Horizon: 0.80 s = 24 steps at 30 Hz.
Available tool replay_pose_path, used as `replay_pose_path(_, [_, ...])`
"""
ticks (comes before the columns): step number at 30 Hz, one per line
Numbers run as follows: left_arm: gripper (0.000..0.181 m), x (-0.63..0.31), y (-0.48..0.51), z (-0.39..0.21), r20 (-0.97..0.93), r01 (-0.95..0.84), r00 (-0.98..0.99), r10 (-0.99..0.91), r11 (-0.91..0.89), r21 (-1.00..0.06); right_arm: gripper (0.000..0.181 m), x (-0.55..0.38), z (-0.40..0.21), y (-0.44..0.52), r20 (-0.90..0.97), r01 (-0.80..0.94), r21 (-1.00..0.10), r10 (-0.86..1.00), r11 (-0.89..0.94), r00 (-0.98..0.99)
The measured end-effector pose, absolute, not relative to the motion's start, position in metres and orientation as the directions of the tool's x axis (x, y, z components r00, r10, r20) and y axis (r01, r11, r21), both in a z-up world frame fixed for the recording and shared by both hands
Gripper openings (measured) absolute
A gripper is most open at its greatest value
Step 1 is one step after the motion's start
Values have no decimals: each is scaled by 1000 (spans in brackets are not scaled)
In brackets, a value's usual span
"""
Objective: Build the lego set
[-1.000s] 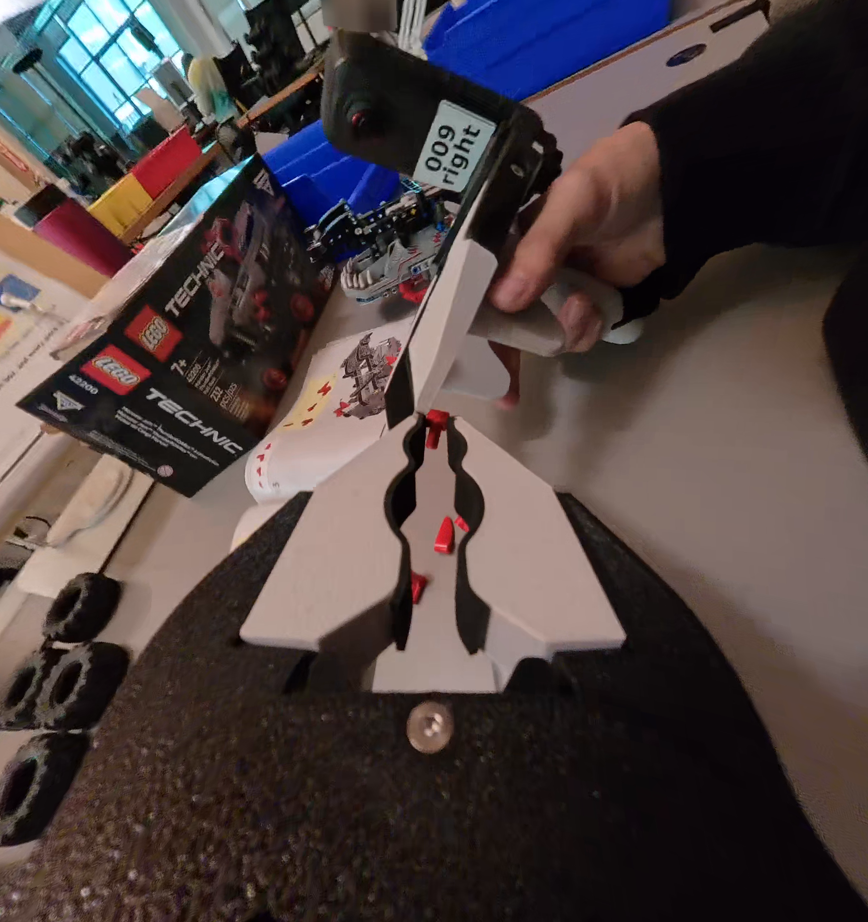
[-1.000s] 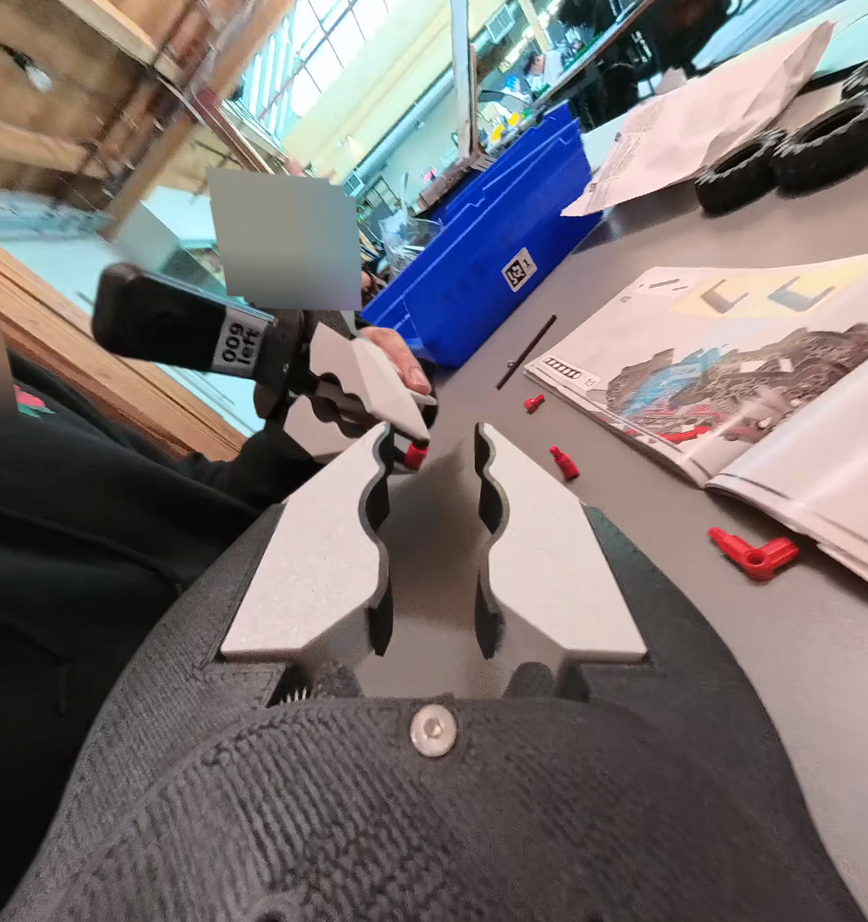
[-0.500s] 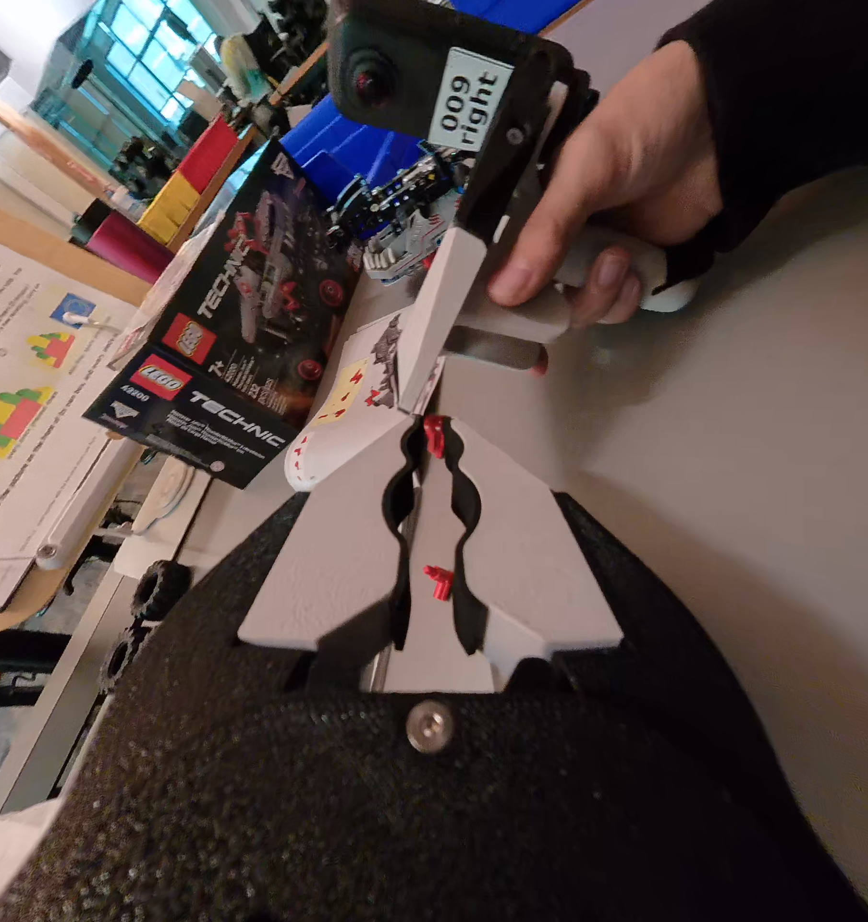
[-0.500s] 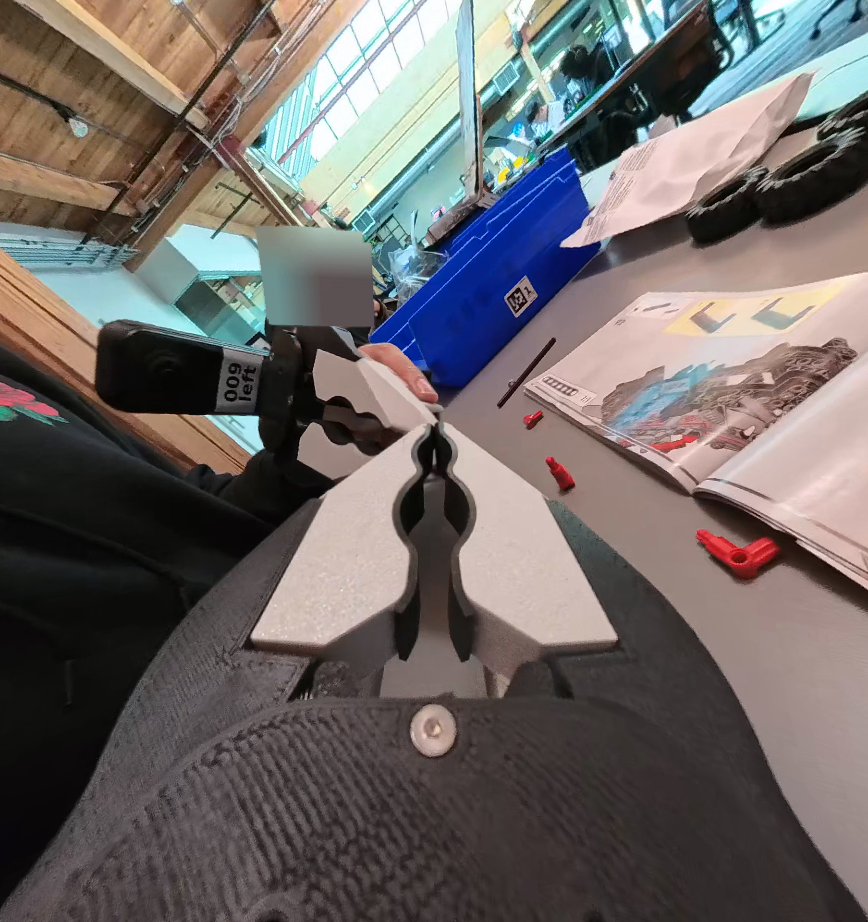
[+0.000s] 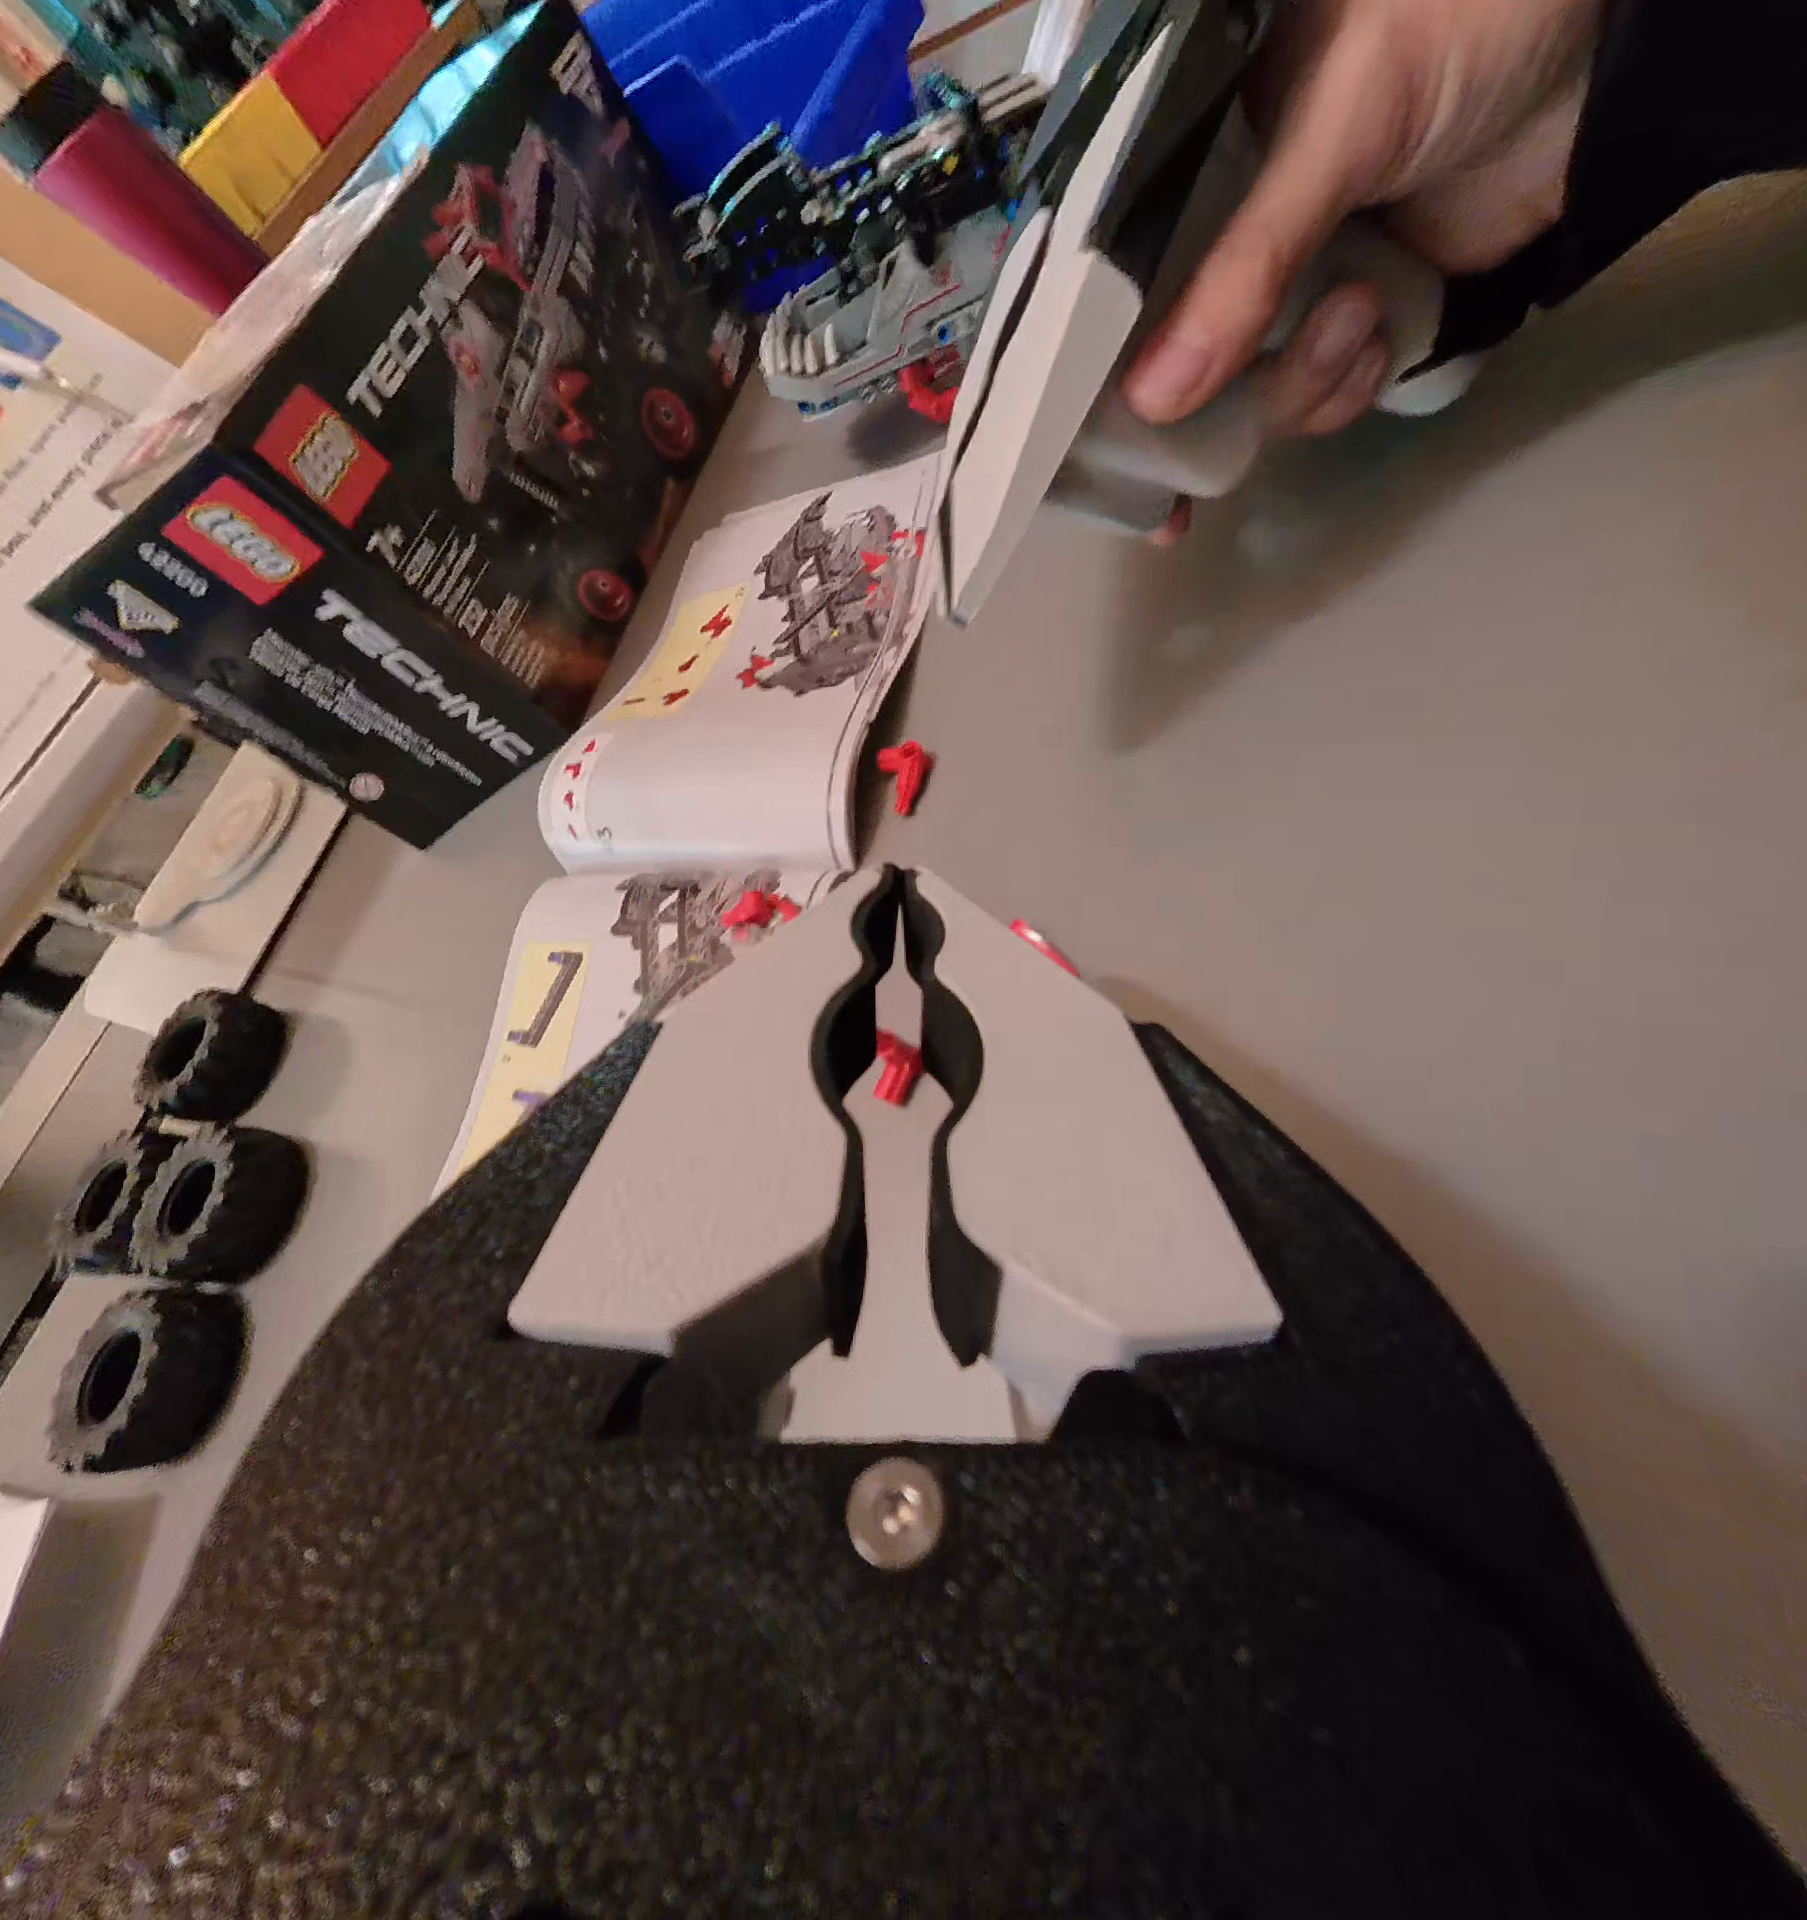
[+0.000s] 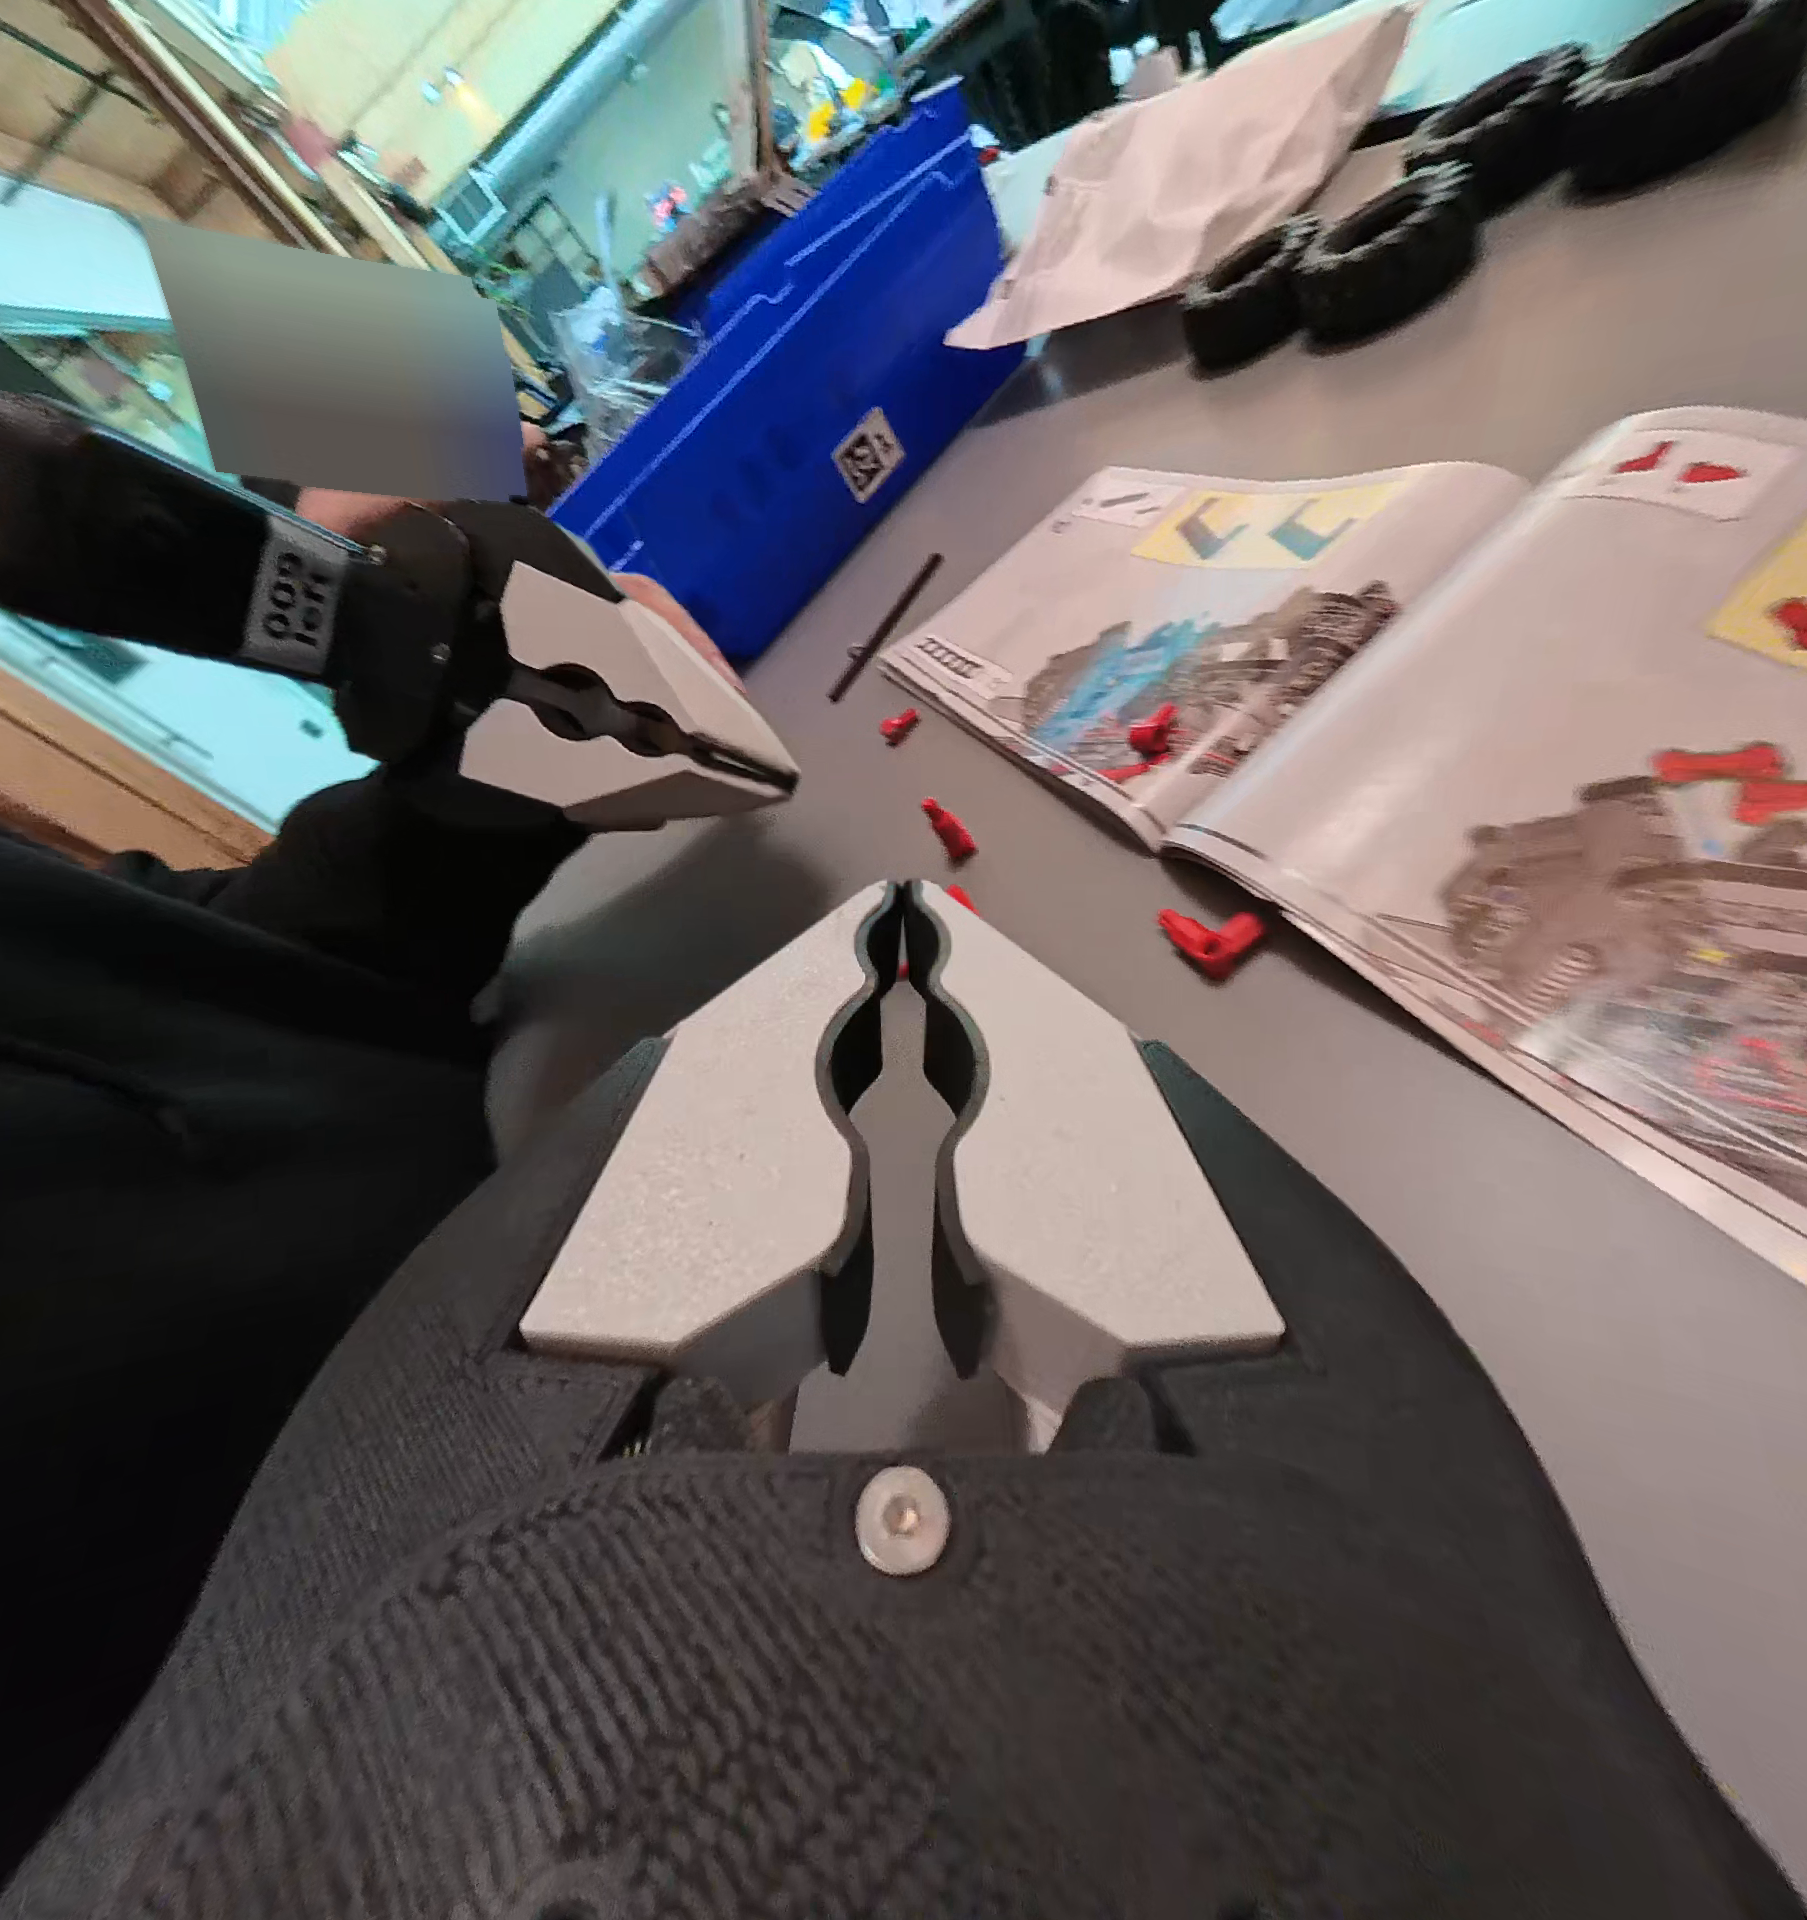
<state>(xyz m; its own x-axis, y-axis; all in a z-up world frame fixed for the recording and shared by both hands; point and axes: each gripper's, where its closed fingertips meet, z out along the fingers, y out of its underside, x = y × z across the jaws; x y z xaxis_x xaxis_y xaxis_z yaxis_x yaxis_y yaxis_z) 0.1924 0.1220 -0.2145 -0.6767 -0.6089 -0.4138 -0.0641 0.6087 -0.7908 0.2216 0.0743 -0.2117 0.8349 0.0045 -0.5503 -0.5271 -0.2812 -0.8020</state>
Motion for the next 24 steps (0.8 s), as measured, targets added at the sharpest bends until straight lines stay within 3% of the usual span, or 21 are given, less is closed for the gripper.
replay_pose_path(5, [0, 212, 146, -221, -319, -231, -618, -718, 554, -800, 0, 238, -221, 66, -457, -460, -827, -90, -322, 885])
replay_pose_path(16, [24, 268, 136, -251, 56, -554, -561, -826, 324, -767, 15, 255, -246, 62, -245, -335, -840, -253, -427, 936])
replay_pose_path(24, [24, 270, 134, -262, -2, -596, -514, -858, 359, -719, 19, 260, -253, 59, -189, -309, -828, -286, -468, 940])
